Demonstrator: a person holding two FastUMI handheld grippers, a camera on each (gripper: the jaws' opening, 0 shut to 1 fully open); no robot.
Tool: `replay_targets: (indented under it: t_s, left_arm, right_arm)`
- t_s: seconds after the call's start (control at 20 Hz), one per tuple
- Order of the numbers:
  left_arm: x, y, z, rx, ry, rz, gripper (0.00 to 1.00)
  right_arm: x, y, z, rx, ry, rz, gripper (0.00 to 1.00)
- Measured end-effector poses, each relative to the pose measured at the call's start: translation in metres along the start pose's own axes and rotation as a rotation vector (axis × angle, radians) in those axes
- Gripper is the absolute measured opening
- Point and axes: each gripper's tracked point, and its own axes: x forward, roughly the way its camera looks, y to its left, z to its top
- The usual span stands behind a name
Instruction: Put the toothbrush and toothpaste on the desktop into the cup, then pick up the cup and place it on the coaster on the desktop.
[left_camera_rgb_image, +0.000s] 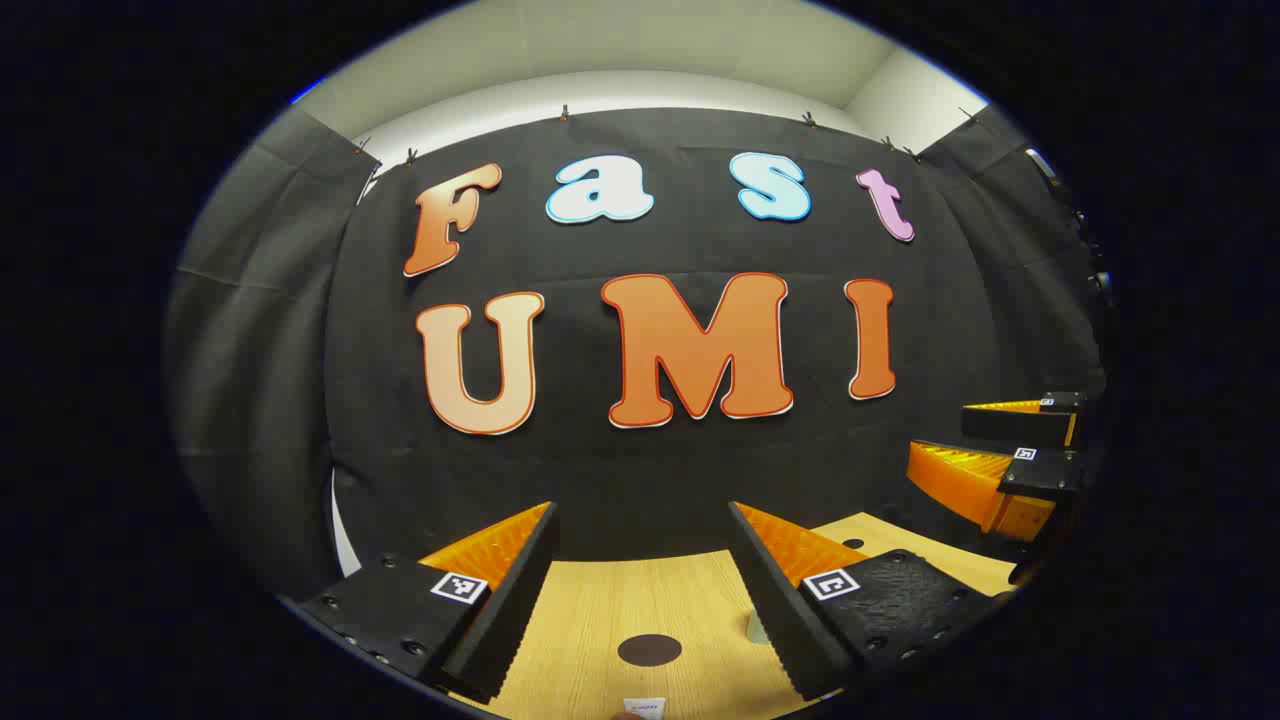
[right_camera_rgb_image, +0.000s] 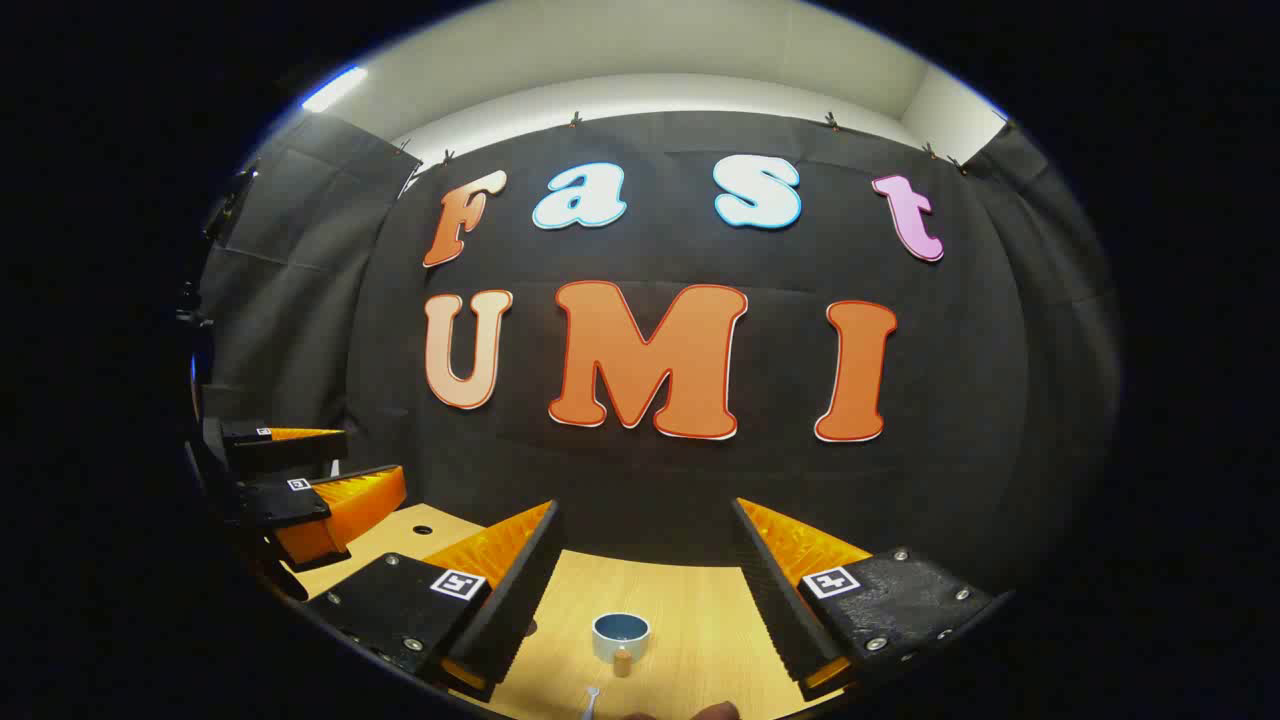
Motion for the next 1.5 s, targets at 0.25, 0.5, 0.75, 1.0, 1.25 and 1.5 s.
replay_targets:
  t_s: [0.25,0.5,0.75,1.0,1.25,1.5]
  left_arm:
    - [0.003,-0.001,-0.002,-0.003,0.007,0.029,1.0]
    - [0.007,-0.003,0.005,0.013,-0.009,0.045,0.98]
    - [0.007,-0.006,0.004,0.017,-0.006,0.05,0.98]
    - [0.007,-0.005,0.009,0.028,-0.014,0.055,0.98]
    - [0.003,-0.001,0.009,0.024,-0.014,0.063,1.0]
    - [-0.006,0.011,0.0,0.018,0.014,0.096,0.98]
  right_arm:
    - [0.009,0.004,-0.001,0.006,-0.007,0.038,0.99]
    - [0.016,0.005,-0.003,0.019,-0.011,0.055,0.99]
    - [0.02,0.008,-0.01,0.006,-0.001,0.059,0.99]
    - [0.019,0.008,-0.017,0.001,0.015,0.054,0.99]
    - [0.018,0.008,-0.036,0.01,0.068,0.059,1.0]
    - [0.018,0.014,-0.057,-0.013,0.118,0.082,0.99]
